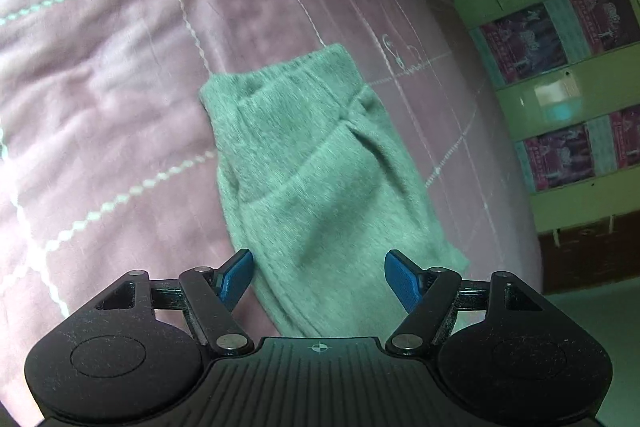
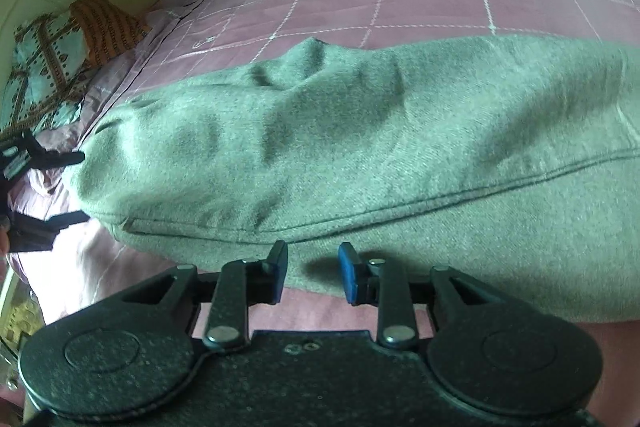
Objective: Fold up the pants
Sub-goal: 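Lift the waistband with both grippers and carry it over toward the leg hems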
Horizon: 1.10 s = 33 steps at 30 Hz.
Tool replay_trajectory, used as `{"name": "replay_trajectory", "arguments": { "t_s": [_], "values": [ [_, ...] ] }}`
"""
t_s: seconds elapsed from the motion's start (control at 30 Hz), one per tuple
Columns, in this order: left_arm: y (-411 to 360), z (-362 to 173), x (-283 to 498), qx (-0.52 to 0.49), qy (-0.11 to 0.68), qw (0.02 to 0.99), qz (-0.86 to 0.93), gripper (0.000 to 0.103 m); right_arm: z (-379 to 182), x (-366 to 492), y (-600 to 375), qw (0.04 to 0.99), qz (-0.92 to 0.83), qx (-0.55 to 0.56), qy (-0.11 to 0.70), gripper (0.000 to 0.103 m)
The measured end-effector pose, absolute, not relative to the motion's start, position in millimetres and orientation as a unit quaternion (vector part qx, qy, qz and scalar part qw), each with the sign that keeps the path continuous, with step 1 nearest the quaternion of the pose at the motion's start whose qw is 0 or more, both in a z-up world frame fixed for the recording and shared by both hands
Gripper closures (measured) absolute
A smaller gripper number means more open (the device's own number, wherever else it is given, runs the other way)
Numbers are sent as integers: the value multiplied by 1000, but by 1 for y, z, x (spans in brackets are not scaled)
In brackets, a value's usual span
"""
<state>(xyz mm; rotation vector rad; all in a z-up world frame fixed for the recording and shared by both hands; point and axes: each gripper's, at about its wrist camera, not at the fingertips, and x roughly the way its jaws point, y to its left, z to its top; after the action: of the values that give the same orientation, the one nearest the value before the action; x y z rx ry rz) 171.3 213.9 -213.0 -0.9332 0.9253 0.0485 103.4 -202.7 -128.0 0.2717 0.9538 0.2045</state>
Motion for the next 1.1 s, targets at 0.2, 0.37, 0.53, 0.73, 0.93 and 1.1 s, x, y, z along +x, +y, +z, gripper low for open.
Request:
{"name": "replay_trajectory", "arguments": {
  "t_s": [0.2,0.37,0.53,0.73,0.93,1.1],
  "values": [
    [220,-211,182,-420,423,802,34,85,-135,111,-217,861,83,181,468,74],
    [221,-195,187,-396,418,817,21,87,-144,122,-240,845,44,272,458,75],
    [236,-178,205,-394,416,819,20,87,-163,132,-260,818,4,370,441,94],
    [257,-156,221,-370,401,838,20,87,-101,101,-228,881,58,297,364,97],
    [260,-216,196,-374,455,807,34,87,-142,89,-217,866,45,239,438,98],
    [254,-195,193,-367,439,819,34,87,-147,84,-219,863,51,238,443,97]
  ]
}}
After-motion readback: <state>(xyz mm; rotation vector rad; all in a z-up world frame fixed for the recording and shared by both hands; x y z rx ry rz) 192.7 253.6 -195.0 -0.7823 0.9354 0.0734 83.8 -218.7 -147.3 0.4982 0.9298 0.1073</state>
